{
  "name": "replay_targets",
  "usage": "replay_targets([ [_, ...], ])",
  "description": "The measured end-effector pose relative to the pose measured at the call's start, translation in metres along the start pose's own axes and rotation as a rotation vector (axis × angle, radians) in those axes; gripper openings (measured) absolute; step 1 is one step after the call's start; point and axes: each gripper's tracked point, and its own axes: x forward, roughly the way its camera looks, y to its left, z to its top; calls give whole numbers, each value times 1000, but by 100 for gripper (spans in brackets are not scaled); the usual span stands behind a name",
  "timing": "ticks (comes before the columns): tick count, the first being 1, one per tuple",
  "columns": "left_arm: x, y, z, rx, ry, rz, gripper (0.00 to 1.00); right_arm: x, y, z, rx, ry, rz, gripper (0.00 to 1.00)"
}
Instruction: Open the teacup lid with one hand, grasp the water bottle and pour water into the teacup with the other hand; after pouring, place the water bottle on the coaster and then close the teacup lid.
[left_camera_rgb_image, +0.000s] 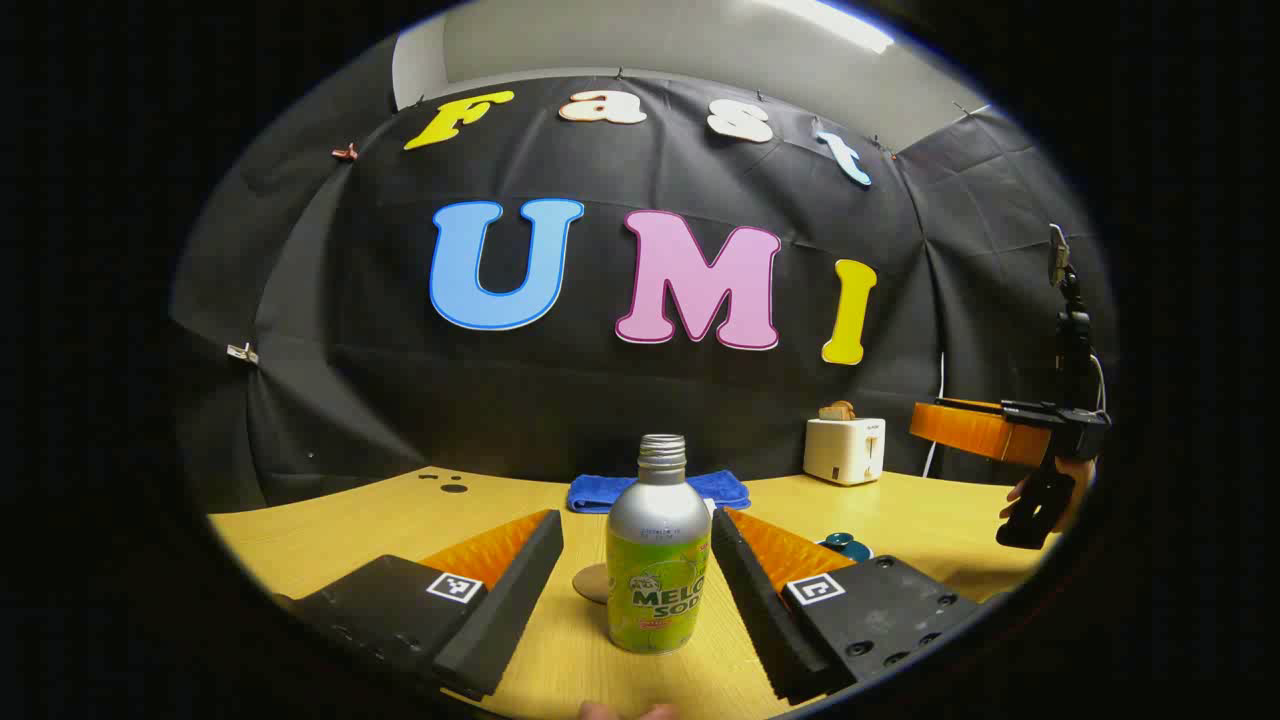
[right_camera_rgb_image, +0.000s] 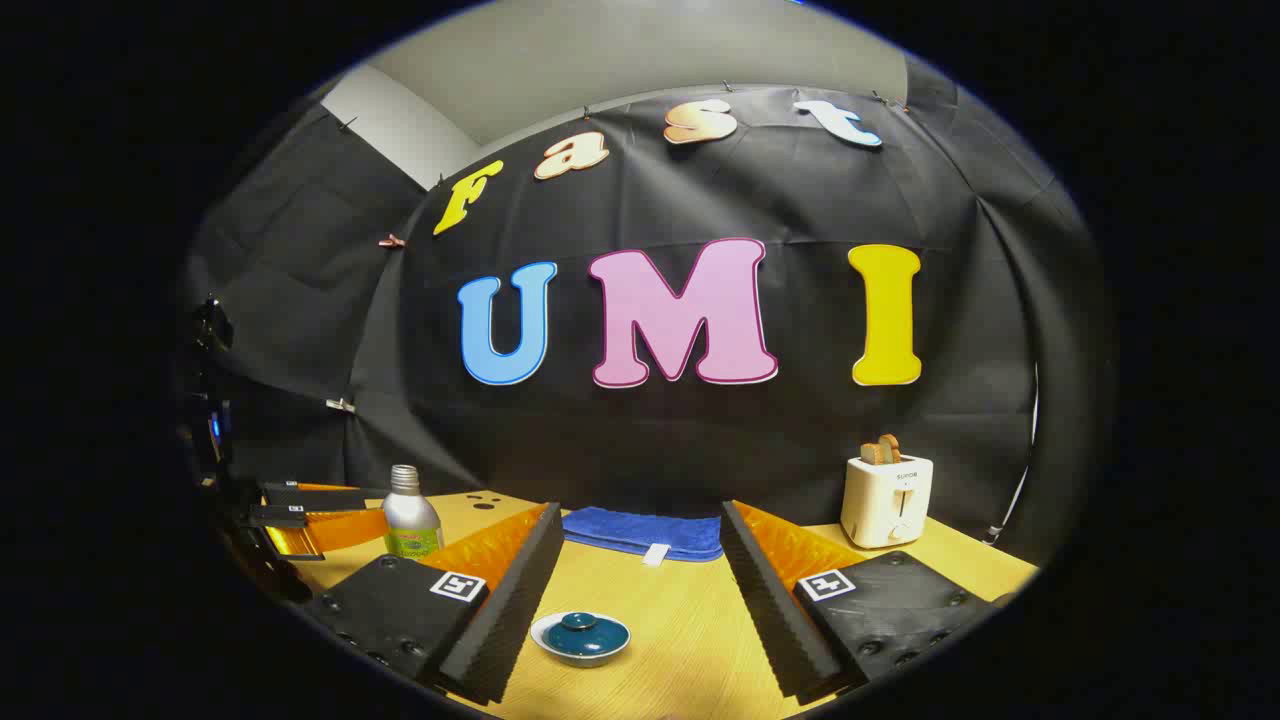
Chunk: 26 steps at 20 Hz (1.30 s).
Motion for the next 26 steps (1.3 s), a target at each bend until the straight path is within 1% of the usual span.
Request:
replay_targets([
  [7,2,0,-3,9,9,0,94,3,3,-10,-49,33,0,97],
  [9,2,0,-4,6,11,-2,94,4,5,-15,-39,53,11,97],
  [11,1,-1,-4,7,11,-3,94,3,11,-20,-25,73,29,95],
  [14,1,-1,-3,9,12,-3,94,5,12,-22,-39,77,35,95],
  [17,3,-1,-6,8,16,0,94,7,19,-28,-54,88,58,95],
  [19,3,0,-8,13,23,1,95,8,25,-37,-62,125,75,95],
  [22,4,3,-10,20,33,10,94,17,34,-64,-96,229,105,95],
  [25,5,4,-14,23,43,12,95,23,39,-88,-152,322,135,83],
  [26,5,5,-14,22,46,13,95,25,41,-94,-166,341,143,83],
])
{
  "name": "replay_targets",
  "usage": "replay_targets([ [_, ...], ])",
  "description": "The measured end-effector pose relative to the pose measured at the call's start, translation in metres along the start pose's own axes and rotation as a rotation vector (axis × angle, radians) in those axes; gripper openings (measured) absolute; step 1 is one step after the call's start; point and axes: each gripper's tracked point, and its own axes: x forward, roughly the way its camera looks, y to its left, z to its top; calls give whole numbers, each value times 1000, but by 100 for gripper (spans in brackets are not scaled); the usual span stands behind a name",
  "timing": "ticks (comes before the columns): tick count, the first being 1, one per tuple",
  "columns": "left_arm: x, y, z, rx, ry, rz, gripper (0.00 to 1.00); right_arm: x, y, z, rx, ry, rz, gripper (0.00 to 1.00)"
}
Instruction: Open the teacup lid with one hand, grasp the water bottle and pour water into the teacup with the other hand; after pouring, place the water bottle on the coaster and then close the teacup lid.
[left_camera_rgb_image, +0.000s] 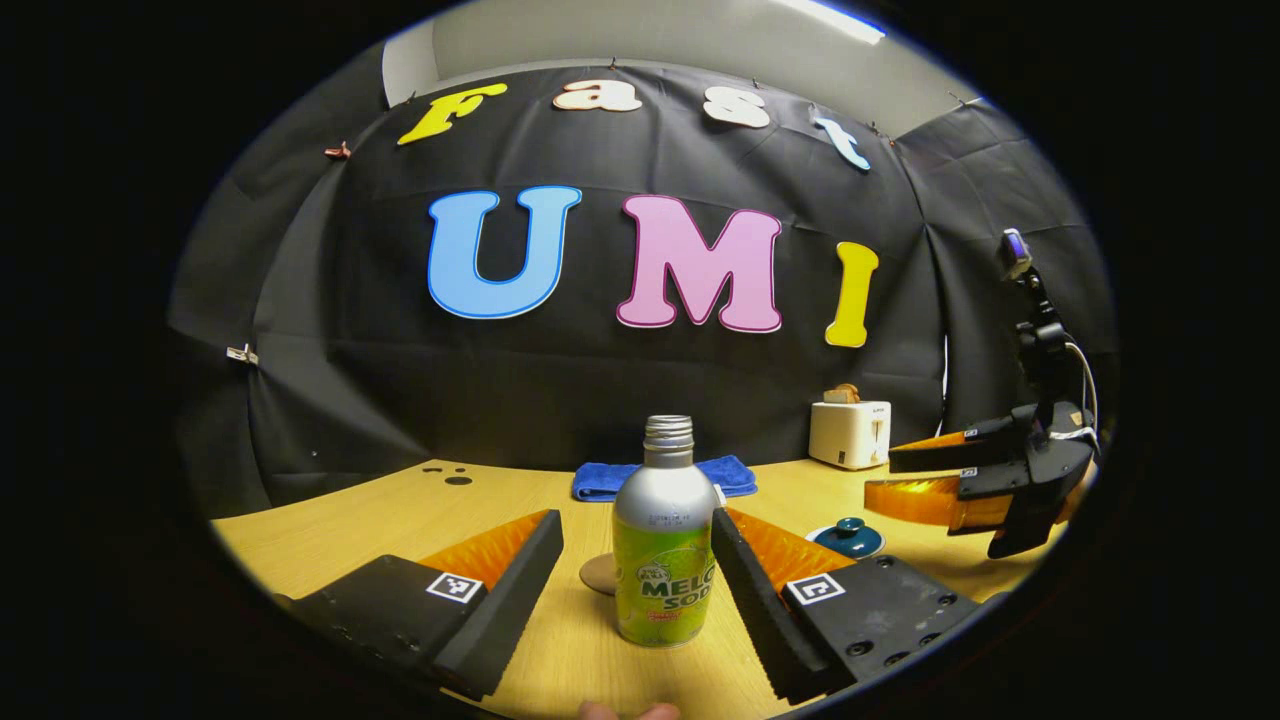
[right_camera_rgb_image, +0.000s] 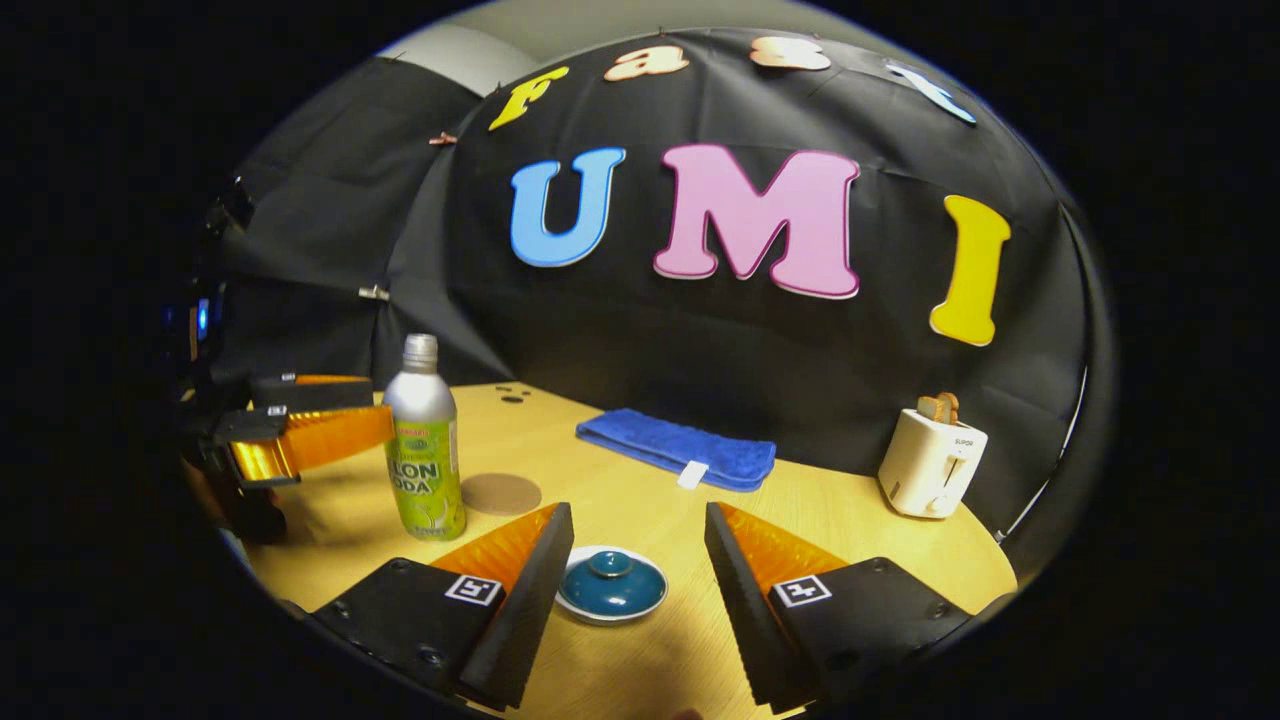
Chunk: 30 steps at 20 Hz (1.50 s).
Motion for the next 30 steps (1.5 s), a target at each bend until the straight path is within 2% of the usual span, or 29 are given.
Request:
replay_targets([
  [2,1,1,-1,-1,3,1,95,8,5,-10,-19,37,16,83],
  [5,1,3,-1,1,2,6,94,17,9,-20,-29,72,30,68],
  [10,1,1,-2,-6,5,1,95,26,11,-36,-37,127,39,67],
  [11,1,1,-3,-8,8,0,95,27,14,-40,-24,135,47,55],
  [13,1,1,-4,-10,11,-2,94,27,14,-38,-14,134,50,47],
  [15,2,1,-4,-11,13,-1,95,30,13,-39,5,132,56,46],
  [16,1,1,-4,-11,14,0,94,28,15,-39,7,132,59,33],
  [17,2,1,-5,-11,14,1,95,28,15,-38,5,130,60,29],
  [18,2,0,-4,-11,14,0,95,28,16,-38,6,129,62,32],
  [21,1,-1,-6,-14,17,-5,95,25,19,-29,9,99,79,32],
  [25,5,-5,-16,-33,47,-18,95,14,8,-9,-10,31,46,32],
  [30,12,-10,-21,11,77,-18,94,-14,-19,18,24,-62,-10,32],
])
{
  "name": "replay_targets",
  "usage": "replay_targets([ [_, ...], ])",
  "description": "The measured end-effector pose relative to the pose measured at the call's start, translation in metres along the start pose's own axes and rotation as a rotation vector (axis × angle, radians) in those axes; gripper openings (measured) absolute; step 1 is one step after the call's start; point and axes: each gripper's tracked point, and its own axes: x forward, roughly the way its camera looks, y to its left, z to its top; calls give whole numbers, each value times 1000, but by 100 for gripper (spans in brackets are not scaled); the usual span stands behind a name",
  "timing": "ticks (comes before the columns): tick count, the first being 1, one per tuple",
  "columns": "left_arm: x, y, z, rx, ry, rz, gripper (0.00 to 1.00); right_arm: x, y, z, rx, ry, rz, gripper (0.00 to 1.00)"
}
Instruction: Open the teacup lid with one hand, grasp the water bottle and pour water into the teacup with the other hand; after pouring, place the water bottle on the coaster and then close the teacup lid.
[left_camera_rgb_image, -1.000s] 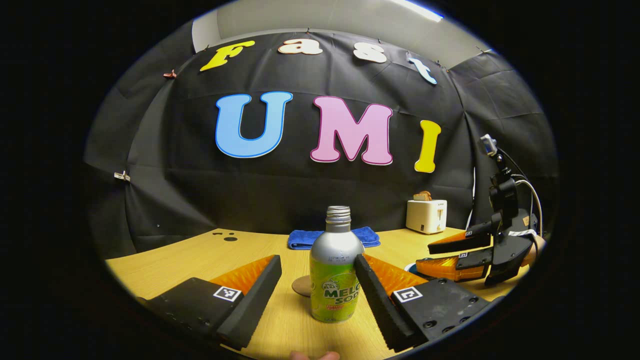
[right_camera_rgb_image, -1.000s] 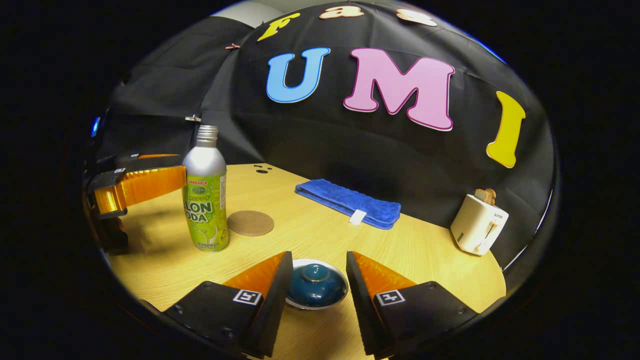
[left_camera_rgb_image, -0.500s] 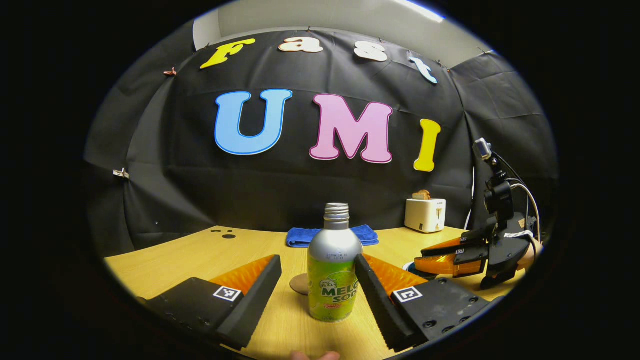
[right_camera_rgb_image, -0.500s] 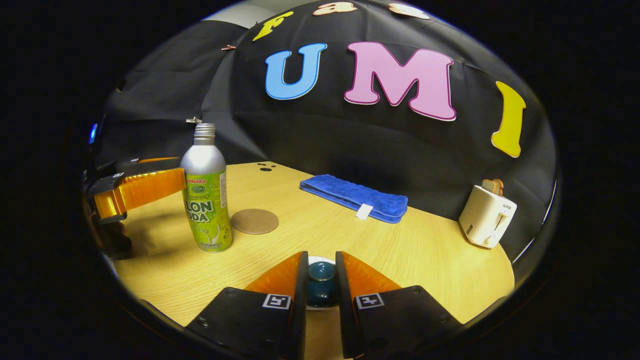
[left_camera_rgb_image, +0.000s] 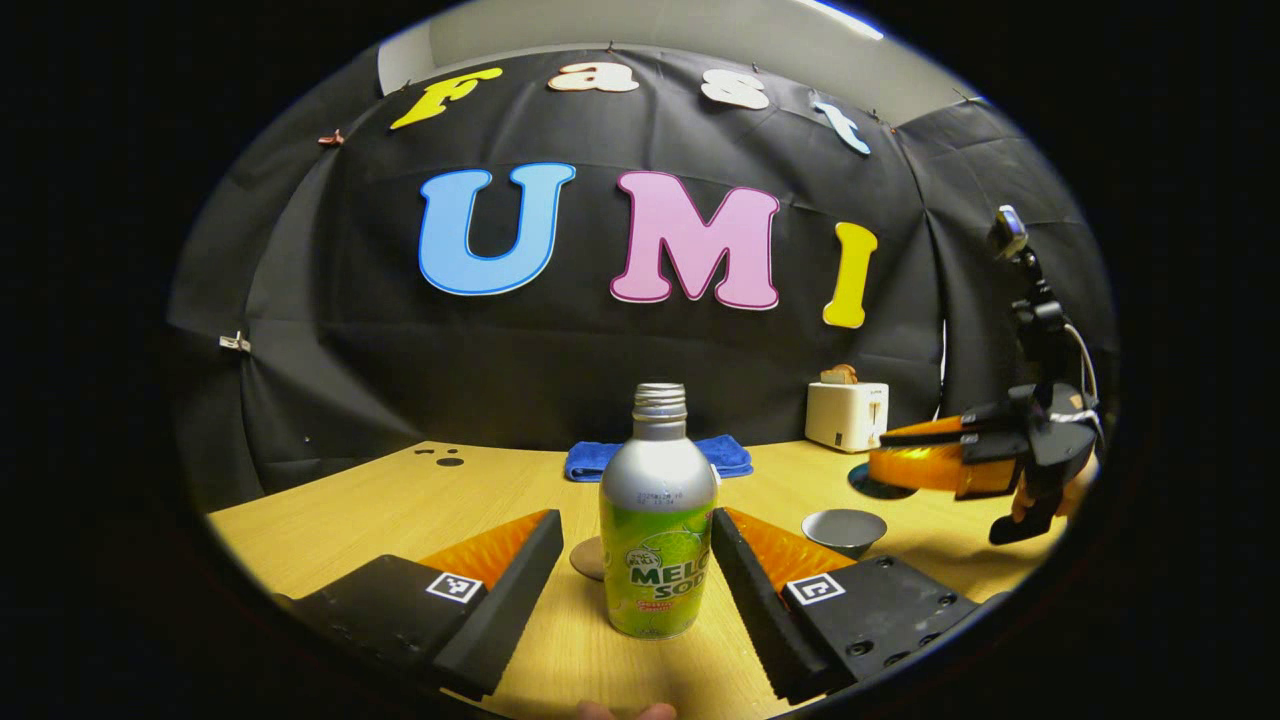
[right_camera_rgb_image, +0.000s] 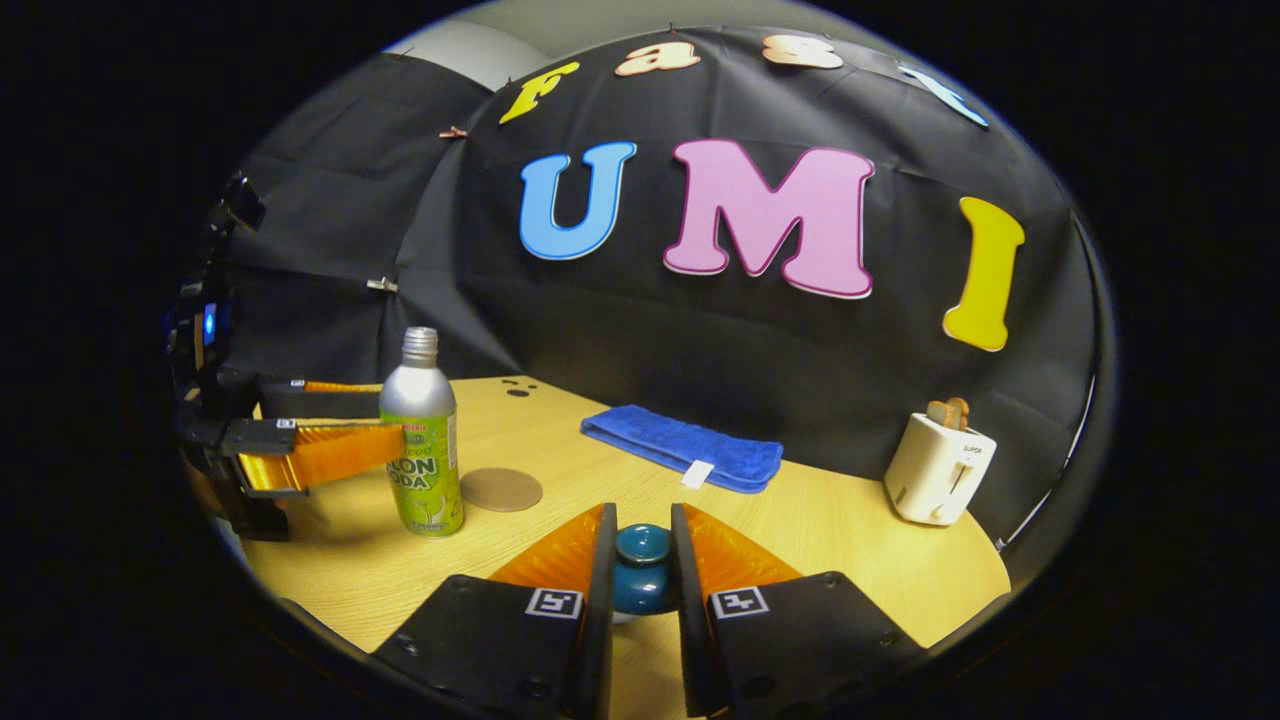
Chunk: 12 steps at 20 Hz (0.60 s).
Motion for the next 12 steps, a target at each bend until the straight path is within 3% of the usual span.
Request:
replay_targets([
  [5,21,-4,-14,29,75,-18,95,-27,-30,29,102,-91,-48,32],
  [8,31,-6,-15,39,87,-23,95,-39,-50,34,91,-121,-94,31],
  [12,33,-10,-16,52,82,-25,83,-49,-64,33,71,-128,-122,31],
])
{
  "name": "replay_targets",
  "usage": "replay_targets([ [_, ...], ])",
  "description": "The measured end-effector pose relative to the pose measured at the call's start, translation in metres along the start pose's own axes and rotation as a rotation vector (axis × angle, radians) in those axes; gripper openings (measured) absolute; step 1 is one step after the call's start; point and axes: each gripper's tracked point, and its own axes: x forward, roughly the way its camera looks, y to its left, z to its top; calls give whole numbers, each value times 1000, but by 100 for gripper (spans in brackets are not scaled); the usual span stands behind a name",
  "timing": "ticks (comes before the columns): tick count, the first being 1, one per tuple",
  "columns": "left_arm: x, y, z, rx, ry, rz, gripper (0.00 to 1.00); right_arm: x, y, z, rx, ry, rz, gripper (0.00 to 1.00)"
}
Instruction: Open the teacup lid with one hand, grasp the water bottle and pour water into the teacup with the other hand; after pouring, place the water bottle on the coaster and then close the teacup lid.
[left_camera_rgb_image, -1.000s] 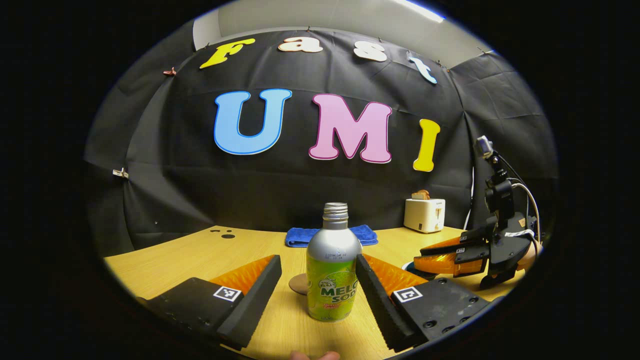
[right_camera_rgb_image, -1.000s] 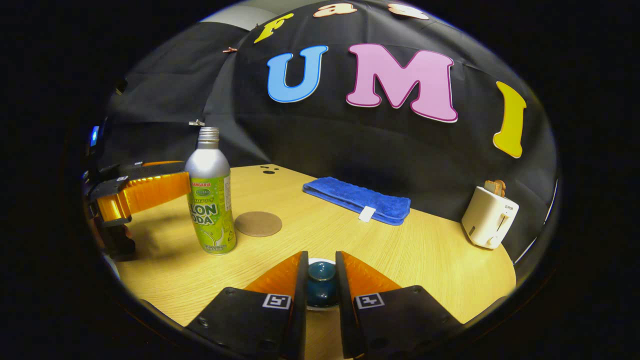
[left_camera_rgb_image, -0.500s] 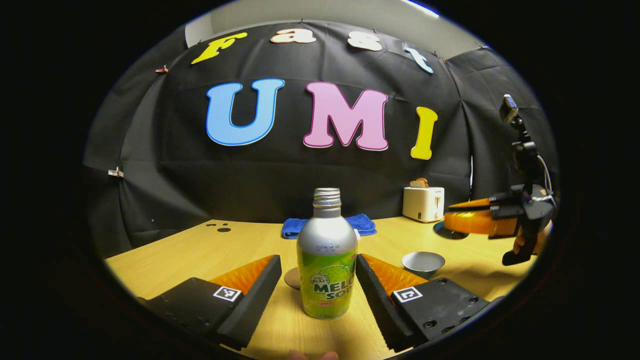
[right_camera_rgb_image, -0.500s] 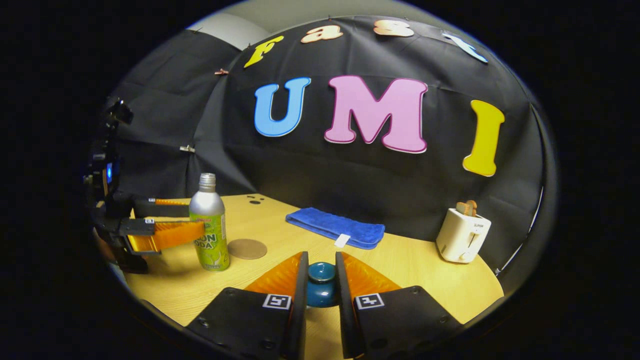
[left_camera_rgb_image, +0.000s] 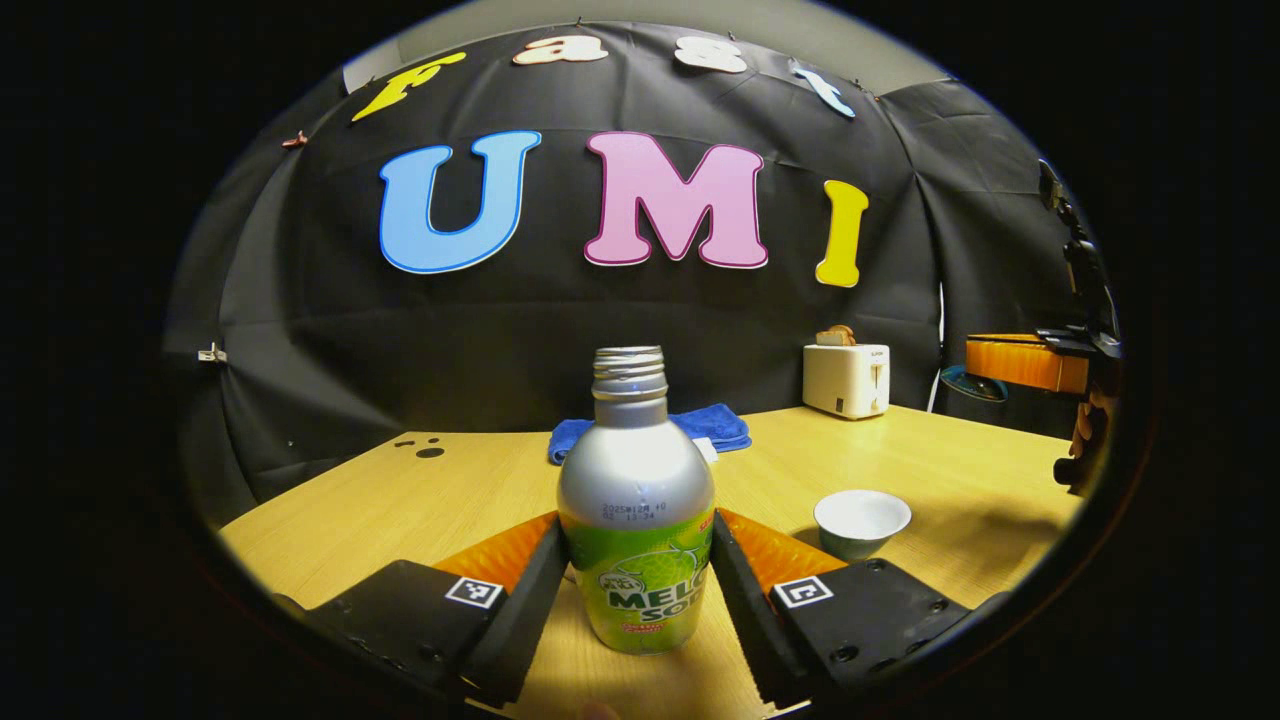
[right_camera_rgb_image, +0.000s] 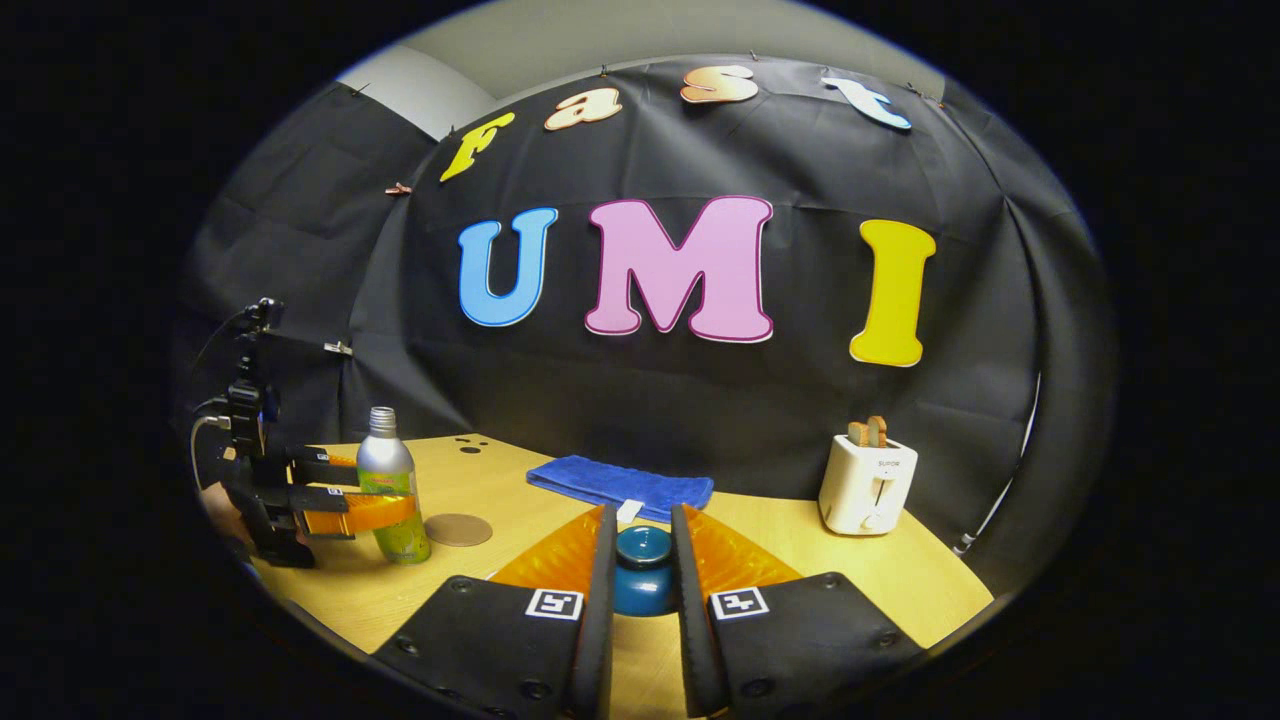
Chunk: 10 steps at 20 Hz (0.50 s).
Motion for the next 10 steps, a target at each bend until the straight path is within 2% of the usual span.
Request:
replay_targets([
  [2,1,-5,8,57,-23,-8,82,-4,-5,1,-2,-6,1,31],
  [3,2,-3,13,125,-31,5,81,-6,-9,6,-10,-19,-11,31],
  [6,5,-1,35,423,-57,67,81,-12,-21,17,-15,-61,-48,31],
  [7,6,-2,39,526,-59,84,81,-13,-26,20,-17,-68,-58,27],
  [8,10,-4,43,618,-61,87,81,-15,-31,21,-20,-72,-72,27],
  [9,14,-10,44,701,-56,77,81,-16,-36,22,-21,-71,-82,31],
  [10,17,-18,43,775,-46,63,81,-17,-39,22,-21,-71,-89,27],
])
